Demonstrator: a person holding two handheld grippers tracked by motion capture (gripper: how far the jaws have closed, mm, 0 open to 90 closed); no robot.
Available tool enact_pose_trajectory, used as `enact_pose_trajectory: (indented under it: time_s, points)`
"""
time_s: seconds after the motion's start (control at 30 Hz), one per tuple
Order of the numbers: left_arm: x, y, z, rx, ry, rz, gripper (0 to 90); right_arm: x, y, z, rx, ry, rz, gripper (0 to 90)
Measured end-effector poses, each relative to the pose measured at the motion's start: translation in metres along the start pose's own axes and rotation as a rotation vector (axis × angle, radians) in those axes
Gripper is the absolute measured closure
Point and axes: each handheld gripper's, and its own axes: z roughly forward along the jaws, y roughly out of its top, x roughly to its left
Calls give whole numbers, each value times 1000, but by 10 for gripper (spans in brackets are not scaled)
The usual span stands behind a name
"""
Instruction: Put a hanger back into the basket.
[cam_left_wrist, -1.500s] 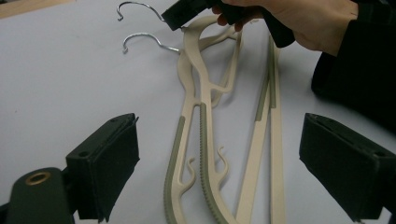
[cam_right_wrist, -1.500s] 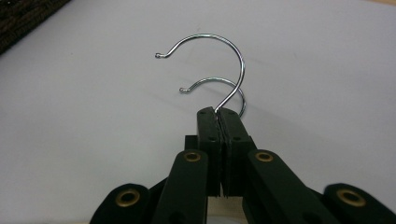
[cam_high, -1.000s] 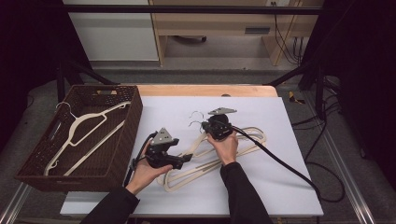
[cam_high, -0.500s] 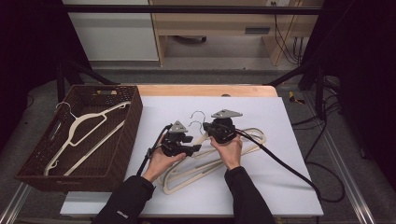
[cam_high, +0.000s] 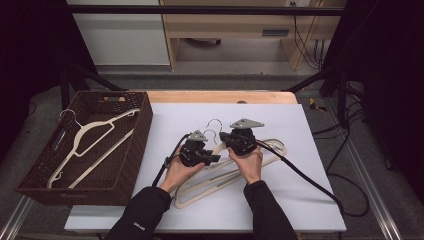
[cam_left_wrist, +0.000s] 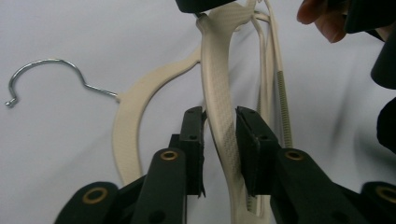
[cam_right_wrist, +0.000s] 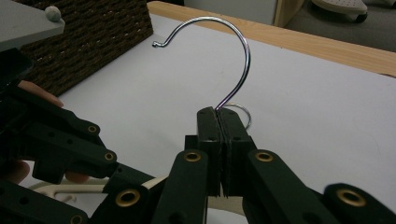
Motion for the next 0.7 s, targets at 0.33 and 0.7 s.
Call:
enact_pose_trajectory:
  time_s: [0.33,0.7]
  points:
    - [-9,2,-8,-1,-14,-53,800,1,-1,-13,-11,33,-20,845]
    - [-40,2,-26,-43,-76,-35,861,2,-5,-66,-90,75,-60,580]
